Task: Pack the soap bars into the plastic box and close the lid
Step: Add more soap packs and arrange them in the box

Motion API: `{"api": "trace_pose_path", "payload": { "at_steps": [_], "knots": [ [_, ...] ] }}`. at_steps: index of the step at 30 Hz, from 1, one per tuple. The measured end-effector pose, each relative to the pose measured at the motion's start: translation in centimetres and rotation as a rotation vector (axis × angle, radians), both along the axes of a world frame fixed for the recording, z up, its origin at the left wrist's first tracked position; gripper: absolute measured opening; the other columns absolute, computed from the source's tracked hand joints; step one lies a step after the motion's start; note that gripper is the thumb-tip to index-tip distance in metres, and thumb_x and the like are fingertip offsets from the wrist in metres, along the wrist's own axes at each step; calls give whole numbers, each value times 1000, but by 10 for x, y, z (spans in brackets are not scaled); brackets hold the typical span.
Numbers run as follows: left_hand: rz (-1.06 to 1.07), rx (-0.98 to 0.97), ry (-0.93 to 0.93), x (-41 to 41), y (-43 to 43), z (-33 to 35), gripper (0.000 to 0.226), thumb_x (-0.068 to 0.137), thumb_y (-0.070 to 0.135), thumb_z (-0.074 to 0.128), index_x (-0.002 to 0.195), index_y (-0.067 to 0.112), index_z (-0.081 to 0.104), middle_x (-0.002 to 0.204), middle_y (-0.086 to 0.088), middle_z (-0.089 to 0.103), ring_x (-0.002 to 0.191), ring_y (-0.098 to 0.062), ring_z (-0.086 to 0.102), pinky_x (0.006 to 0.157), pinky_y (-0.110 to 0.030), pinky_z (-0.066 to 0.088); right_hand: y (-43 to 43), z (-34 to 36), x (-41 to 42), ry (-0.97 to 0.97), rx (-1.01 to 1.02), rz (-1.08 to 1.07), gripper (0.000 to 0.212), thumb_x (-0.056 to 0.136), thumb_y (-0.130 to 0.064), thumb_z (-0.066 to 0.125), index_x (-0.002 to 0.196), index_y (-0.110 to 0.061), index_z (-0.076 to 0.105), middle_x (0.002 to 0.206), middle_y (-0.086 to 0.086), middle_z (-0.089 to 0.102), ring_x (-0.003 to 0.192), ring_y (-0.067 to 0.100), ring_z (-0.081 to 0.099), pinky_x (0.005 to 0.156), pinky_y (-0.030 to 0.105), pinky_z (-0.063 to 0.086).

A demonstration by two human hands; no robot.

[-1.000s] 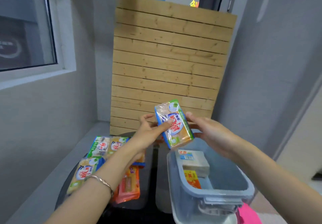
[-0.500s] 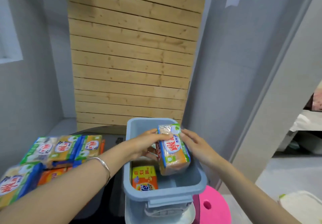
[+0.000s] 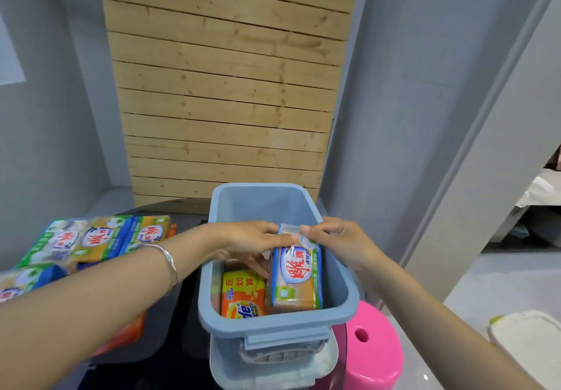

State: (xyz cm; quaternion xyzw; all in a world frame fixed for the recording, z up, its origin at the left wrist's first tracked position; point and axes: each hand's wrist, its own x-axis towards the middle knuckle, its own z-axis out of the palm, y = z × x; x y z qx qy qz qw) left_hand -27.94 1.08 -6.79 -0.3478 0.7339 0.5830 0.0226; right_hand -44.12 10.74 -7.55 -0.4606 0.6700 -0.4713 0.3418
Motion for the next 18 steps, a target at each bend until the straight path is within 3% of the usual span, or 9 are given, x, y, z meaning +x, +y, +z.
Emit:
{"api": "trace_pose_path", "payload": {
  "at_steps": [3,5,7,9,11,15,18],
  "knots": [
    [-108,-118,-89,2,-7,3,41,89,47,52,116,18,62,118,-3,67,107,-20,66,91,-33,55,-2,0,-1,116,52,10,22,75,-27,77,77,-5,77,103,13,68,92,28,68,87,40,55],
    [-196,-222,-128,2,-10,4,37,90,43,51,111,16,66,112,1,68,105,-17,65,90,-29,55,-4,4,-2,220,126,88,20,72,-30,78,69,-10,77,86,11,68,78,25,62,76,35,51],
    [-264,-322,-153,2,-13,1,38,91,42,52,101,10,70,98,3,66,90,-12,62,85,-25,53,-7,7,1,369,231,163,19,71,-33,78,64,-15,76,72,6,63,71,18,50,68,30,42],
    [-311,-409,-216,1,-16,-6,40,90,42,53,84,6,69,83,3,63,75,-11,54,76,-25,47,-11,8,3,465,245,169,16,75,-30,75,71,-15,77,64,2,63,70,11,50,66,26,40],
    [-331,-481,-318,-1,-20,-14,34,91,40,53,75,13,66,77,3,61,71,-12,50,71,-24,43,-12,8,4,444,210,142,14,80,-27,72,82,-14,78,66,-10,65,76,6,55,71,22,43],
    [-359,-472,-430,-7,-20,-17,31,92,38,53,102,16,72,103,0,71,88,-12,59,89,-28,48,-11,4,5,366,185,116,12,85,-26,67,88,-19,76,82,-11,68,87,7,60,82,22,45],
    [-356,-434,-440,-9,-19,-13,34,92,38,51,113,18,69,116,0,69,97,-12,61,93,-28,48,-11,5,6,392,194,107,14,83,-31,68,87,-21,76,89,-3,72,91,24,64,87,33,50]
  ]
}}
